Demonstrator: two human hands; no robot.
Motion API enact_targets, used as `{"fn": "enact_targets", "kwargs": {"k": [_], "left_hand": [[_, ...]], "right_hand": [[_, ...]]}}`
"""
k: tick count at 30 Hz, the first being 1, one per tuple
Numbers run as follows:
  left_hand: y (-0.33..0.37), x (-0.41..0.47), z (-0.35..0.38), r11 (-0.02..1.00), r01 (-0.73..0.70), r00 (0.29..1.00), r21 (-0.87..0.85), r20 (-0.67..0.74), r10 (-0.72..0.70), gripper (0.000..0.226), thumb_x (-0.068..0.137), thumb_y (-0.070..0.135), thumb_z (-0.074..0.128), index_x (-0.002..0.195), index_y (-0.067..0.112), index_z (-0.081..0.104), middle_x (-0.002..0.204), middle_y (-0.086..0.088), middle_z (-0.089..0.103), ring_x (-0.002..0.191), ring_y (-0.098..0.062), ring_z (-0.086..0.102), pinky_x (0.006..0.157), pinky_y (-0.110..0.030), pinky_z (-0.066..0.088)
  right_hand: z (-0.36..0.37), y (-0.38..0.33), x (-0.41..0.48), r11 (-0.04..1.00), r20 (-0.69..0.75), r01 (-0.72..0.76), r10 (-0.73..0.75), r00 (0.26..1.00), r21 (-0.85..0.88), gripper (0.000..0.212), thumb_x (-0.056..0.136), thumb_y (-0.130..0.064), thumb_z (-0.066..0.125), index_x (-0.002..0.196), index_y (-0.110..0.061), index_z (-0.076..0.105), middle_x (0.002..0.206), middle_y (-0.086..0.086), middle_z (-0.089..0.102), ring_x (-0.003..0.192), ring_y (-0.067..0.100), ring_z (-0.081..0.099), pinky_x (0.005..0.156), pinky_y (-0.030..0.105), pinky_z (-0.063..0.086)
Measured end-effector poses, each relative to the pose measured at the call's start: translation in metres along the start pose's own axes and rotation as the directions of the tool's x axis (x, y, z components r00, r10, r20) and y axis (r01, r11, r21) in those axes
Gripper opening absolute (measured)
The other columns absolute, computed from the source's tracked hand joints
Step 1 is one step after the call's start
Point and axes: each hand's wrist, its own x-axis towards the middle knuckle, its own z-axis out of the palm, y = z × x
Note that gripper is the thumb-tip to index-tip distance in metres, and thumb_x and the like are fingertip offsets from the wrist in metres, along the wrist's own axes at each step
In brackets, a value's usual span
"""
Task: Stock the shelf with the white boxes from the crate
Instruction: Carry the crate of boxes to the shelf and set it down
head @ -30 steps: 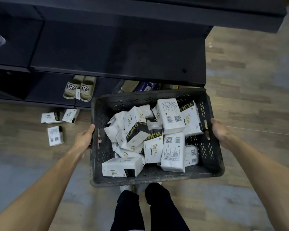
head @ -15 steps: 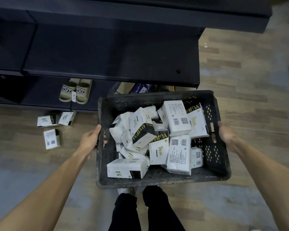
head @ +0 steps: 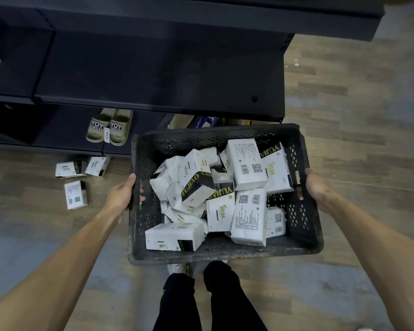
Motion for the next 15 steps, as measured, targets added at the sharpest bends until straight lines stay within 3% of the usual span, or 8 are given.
{"fn": "enact_targets", "kwargs": {"k": [3, 8, 12, 15], "left_hand": [[0.003, -0.005, 0.006, 1.0, 0.004, 1.0, 0.005, 0.011, -0.004, 0.046, 0.093, 0.053, 0.056, 0.101, 0.011, 0.07, 0.091, -0.008, 0.074, 0.071, -0.025, 0.071, 0.075, -0.043, 0.059], [-0.007, -0.001, 0.021, 0.999, -0.001, 1.0, 0.034, 0.021, 0.0, 0.047, 0.095, 0.053, 0.054, 0.1, 0.009, 0.069, 0.092, -0.008, 0.074, 0.07, -0.023, 0.071, 0.067, -0.039, 0.059], [-0.011, 0.0, 0.024, 1.0, 0.005, 1.0, 0.021, 0.004, -0.005, 0.051, 0.096, 0.053, 0.052, 0.101, 0.005, 0.069, 0.087, -0.01, 0.071, 0.069, -0.025, 0.068, 0.075, -0.046, 0.059], [-0.008, 0.003, 0.02, 0.999, 0.032, 0.999, 0.029, -0.011, -0.032, 0.054, 0.097, 0.053, 0.048, 0.098, 0.003, 0.068, 0.085, -0.014, 0.07, 0.067, -0.026, 0.067, 0.072, -0.045, 0.058]], "right_hand": [[-0.012, 0.002, -0.001, 1.0, -0.001, 0.001, -0.001, 1.0, 0.0, 0.046, 0.1, -0.045, 0.024, 0.108, -0.018, 0.062, 0.083, 0.012, 0.066, 0.071, 0.025, 0.058, 0.079, 0.041, 0.051], [-0.016, 0.017, 0.006, 1.0, -0.024, -0.009, 0.009, 1.0, -0.003, 0.054, 0.1, -0.05, 0.026, 0.096, -0.014, 0.065, 0.075, 0.01, 0.068, 0.07, 0.026, 0.06, 0.078, 0.042, 0.049], [-0.014, 0.011, 0.005, 0.999, -0.013, 0.03, -0.03, 0.999, -0.013, 0.053, 0.1, -0.05, 0.025, 0.1, -0.015, 0.065, 0.08, 0.011, 0.069, 0.072, 0.025, 0.061, 0.071, 0.038, 0.048], [-0.008, 0.005, 0.005, 0.998, -0.002, 0.058, -0.058, 0.998, -0.027, 0.05, 0.101, -0.044, 0.024, 0.104, -0.012, 0.062, 0.08, 0.012, 0.065, 0.069, 0.024, 0.059, 0.071, 0.038, 0.048]]}}
